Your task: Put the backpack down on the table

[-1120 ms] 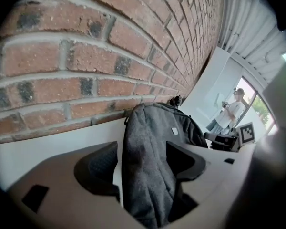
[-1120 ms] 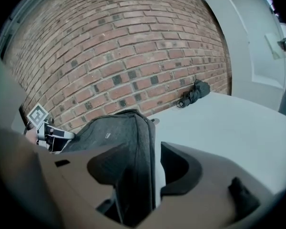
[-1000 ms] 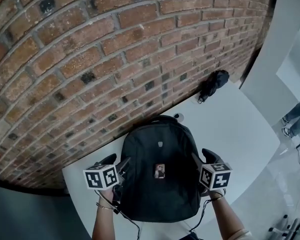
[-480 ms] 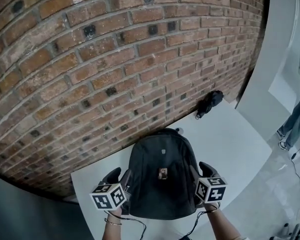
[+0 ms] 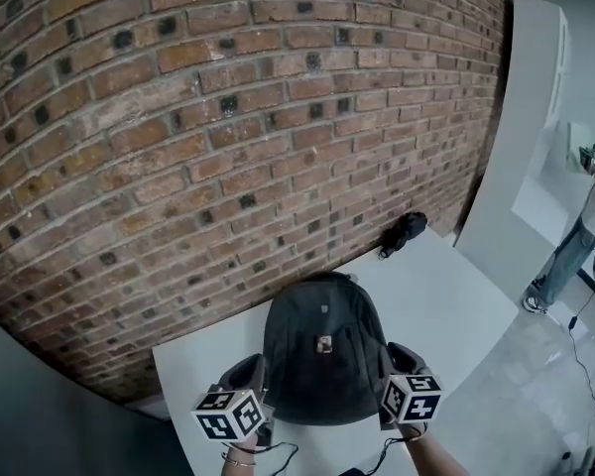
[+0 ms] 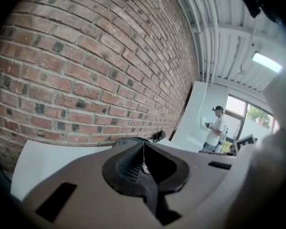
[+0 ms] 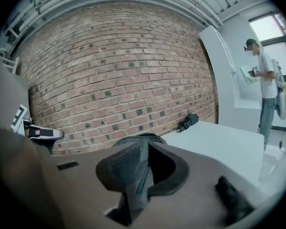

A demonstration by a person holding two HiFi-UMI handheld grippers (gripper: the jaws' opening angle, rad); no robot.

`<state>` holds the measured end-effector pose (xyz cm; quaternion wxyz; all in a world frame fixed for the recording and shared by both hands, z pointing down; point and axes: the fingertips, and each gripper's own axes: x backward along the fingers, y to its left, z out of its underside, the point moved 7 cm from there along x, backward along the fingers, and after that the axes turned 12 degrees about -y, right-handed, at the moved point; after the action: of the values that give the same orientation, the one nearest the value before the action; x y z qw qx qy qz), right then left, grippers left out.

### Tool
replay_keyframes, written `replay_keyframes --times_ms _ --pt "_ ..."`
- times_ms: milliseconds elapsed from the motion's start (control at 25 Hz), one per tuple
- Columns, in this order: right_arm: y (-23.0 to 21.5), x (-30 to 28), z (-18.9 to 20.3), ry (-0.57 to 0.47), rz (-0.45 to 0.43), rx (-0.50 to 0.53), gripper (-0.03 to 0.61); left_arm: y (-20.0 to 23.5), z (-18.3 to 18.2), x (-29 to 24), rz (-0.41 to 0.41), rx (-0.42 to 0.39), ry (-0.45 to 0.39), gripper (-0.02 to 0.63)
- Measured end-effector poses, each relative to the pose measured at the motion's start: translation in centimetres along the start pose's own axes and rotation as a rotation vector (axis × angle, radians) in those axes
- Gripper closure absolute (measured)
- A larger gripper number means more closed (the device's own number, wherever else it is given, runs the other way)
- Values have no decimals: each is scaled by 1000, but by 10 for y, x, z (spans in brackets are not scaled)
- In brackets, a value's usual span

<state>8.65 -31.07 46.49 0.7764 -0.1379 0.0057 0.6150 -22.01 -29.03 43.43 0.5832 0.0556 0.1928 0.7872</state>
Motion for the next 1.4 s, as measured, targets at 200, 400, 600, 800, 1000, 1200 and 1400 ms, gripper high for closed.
replay_keyframes --times_ms 200,400,600,800,1000,1200,1400 --pt "21 41 -8 -26 6 45 528 -20 -1 42 24 -43 -23 600" --pt "36 82 -14 -68 39 56 534 -32 -4 74 27 -79 -31 600" --pt "45 110 -5 -59 65 49 535 -38 -2 93 28 -50 -35 601" --pt "56 123 -4 -65 62 34 535 -53 -7 105 48 -78 -41 601" --pt "52 130 -12 -67 50 42 540 -56 -3 113 20 -66 -33 601" --pt "52 134 -14 -44 3 73 540 -67 4 114 0 -68 -14 601" --pt "49 137 -17 -25 -36 126 546 -79 5 113 -5 -66 -21 601"
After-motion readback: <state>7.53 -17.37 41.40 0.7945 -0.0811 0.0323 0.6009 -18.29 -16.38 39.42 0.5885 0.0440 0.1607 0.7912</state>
